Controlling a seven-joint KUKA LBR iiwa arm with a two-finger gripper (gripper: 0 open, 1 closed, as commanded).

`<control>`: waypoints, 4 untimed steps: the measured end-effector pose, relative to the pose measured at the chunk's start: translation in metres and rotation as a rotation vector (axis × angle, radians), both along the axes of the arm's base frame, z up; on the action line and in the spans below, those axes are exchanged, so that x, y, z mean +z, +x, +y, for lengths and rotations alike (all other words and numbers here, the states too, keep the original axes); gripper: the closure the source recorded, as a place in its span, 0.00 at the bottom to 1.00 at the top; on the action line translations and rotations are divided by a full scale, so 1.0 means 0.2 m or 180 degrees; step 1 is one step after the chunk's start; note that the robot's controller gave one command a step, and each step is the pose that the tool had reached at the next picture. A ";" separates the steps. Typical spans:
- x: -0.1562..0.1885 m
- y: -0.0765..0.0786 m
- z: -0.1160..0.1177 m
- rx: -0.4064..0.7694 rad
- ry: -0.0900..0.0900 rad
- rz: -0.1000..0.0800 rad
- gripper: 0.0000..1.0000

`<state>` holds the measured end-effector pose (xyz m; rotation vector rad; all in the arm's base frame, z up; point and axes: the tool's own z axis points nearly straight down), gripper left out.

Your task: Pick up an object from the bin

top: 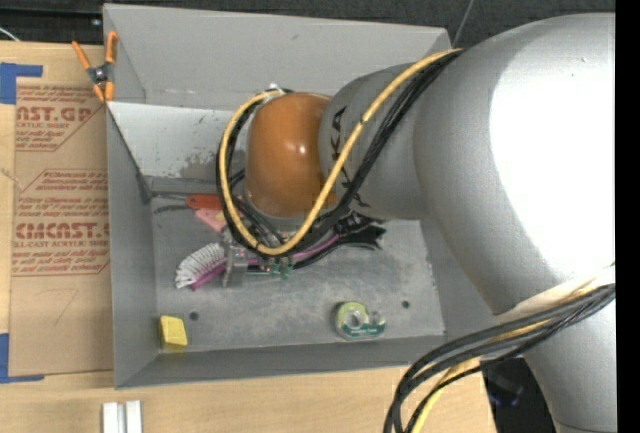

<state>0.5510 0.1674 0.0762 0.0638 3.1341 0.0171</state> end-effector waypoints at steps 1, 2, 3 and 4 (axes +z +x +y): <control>0.03 0.00 0.00 0.0002 0.0001 -0.0001 1.00; 0.07 0.00 0.00 0.0002 0.0001 0.0002 1.00; 0.12 0.00 0.00 0.0003 0.0003 0.0002 1.00; 0.15 0.00 0.00 0.0003 0.0005 -0.0001 1.00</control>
Offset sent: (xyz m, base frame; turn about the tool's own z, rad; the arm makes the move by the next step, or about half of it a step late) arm 0.0001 0.0001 0.0229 -0.0004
